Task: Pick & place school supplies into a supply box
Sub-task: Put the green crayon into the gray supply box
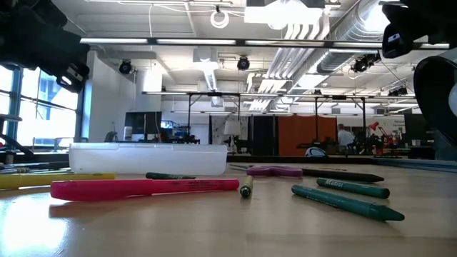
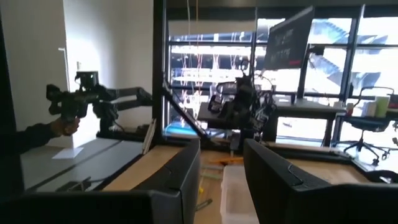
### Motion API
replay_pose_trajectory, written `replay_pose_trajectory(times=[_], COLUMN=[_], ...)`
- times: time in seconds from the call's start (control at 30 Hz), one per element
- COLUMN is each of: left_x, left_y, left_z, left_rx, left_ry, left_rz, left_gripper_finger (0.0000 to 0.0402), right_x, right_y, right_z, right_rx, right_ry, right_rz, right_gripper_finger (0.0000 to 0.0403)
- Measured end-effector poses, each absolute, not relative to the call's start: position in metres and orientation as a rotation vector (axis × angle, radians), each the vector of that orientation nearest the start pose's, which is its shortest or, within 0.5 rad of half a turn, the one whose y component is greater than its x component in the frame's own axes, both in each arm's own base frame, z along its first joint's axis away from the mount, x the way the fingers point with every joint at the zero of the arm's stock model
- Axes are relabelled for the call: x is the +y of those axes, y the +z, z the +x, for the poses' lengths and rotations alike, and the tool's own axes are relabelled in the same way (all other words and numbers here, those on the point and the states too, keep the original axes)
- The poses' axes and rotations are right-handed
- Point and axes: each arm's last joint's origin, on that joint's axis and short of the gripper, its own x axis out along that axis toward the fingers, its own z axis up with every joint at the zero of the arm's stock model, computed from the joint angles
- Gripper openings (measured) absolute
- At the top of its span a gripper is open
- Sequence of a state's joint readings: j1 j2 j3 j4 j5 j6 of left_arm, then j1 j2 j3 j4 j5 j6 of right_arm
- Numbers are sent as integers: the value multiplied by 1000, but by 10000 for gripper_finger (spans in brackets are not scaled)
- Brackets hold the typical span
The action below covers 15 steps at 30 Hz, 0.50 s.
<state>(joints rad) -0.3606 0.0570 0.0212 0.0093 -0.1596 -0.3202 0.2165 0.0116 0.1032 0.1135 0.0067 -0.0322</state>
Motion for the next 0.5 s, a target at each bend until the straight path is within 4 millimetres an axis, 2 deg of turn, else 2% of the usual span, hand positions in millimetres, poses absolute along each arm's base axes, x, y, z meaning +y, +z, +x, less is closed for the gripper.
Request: replay_pose_trajectory(times=[0.5], left_x=[-30], left_y=[168], left_z=[95], left_rx=[56], left_ry=[-161], left_rz=[-402], left_gripper_finger=[111], right_x=[18], right_y=[228], right_z=[81], right_rx=[-412], right_ry=[206], right_rz=[46], right_gripper_finger=[108])
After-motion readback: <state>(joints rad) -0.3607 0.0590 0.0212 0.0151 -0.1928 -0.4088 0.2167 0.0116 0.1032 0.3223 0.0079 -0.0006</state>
